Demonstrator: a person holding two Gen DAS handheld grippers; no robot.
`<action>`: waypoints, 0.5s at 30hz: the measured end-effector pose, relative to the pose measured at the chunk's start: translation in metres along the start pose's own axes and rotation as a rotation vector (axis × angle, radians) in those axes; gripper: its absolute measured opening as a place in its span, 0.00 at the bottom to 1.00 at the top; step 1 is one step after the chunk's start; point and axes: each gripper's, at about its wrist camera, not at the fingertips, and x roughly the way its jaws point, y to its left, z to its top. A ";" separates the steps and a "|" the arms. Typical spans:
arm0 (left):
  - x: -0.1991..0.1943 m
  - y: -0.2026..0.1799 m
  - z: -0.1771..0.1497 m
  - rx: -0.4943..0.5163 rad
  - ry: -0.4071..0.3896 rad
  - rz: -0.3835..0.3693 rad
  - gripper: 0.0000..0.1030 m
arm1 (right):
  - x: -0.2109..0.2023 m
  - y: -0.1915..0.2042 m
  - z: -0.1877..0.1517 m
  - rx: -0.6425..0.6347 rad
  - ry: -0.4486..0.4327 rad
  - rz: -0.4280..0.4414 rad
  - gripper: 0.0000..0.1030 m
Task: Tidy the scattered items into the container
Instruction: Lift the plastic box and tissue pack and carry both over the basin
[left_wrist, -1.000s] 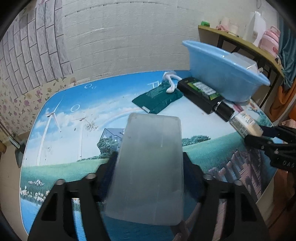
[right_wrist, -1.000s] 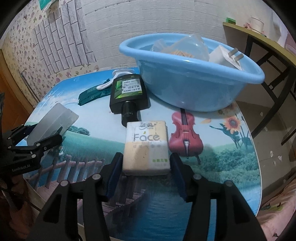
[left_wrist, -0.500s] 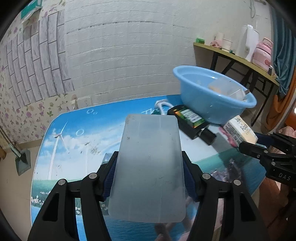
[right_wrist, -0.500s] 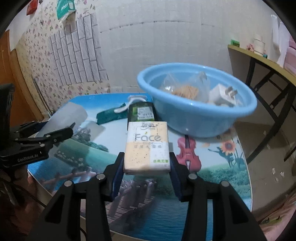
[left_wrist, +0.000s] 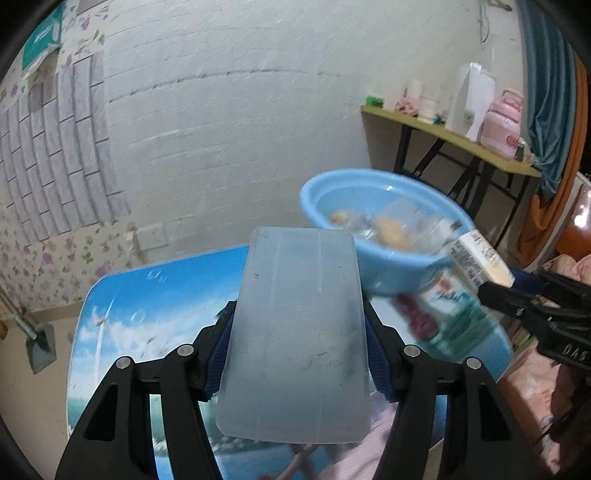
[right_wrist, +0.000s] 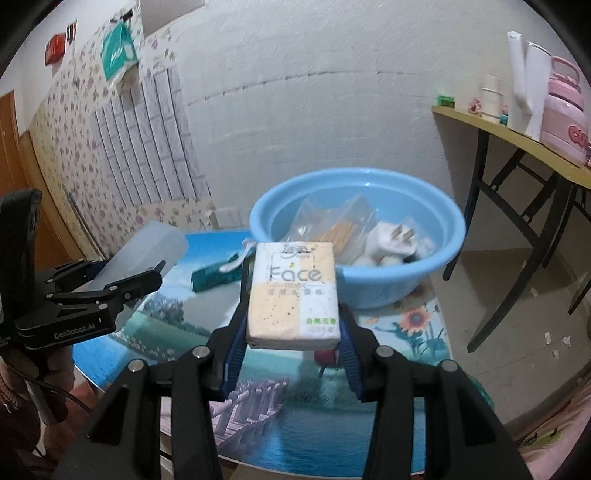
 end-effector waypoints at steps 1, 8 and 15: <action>0.001 -0.003 0.006 -0.002 -0.001 -0.030 0.60 | -0.002 -0.003 0.002 0.003 -0.011 -0.001 0.43; 0.016 -0.035 0.046 0.068 -0.037 -0.078 0.60 | -0.009 -0.037 0.029 0.037 -0.073 0.041 0.43; 0.056 -0.053 0.073 0.107 -0.002 -0.092 0.60 | 0.013 -0.080 0.050 0.127 -0.067 0.020 0.43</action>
